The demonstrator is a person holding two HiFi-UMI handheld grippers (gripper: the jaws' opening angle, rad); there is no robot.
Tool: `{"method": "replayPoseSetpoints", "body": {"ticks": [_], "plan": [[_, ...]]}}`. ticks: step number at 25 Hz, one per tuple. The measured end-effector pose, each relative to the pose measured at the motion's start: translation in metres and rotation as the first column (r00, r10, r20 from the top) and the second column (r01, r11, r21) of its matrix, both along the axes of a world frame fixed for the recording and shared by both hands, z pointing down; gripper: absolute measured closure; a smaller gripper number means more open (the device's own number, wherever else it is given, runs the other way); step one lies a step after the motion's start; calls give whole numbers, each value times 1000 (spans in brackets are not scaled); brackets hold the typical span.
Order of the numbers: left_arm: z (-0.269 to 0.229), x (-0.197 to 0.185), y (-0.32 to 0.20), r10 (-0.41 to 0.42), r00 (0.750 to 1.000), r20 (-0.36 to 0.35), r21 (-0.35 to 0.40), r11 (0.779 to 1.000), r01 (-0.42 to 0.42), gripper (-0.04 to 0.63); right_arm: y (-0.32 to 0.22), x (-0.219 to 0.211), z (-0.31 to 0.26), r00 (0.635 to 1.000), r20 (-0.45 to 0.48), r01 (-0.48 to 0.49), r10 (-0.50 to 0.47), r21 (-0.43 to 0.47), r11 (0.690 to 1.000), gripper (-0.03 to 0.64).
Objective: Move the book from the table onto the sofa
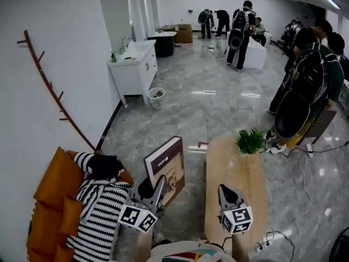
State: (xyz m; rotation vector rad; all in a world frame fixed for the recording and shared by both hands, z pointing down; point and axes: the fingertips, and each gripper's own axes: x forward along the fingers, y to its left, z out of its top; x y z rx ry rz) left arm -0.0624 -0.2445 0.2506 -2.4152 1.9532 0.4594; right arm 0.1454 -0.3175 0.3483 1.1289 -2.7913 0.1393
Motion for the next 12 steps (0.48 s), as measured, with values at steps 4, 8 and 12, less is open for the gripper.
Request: {"method": "replayPoseSetpoints", "body": {"ticks": [4, 8, 12], "plan": [[-8, -95, 50, -135, 991, -6, 33, 990, 135, 440, 26, -123, -21, 983, 12, 182, -183, 54, 982, 601], [-16, -176, 113, -303, 952, 29, 46, 952, 302, 440, 68, -232, -42, 934, -1, 355, -357, 102, 929, 601], [2, -252, 210, -518, 850, 91, 12, 855, 519, 440, 137, -338, -43, 844, -84, 536, -530, 157, 829, 601]]}}
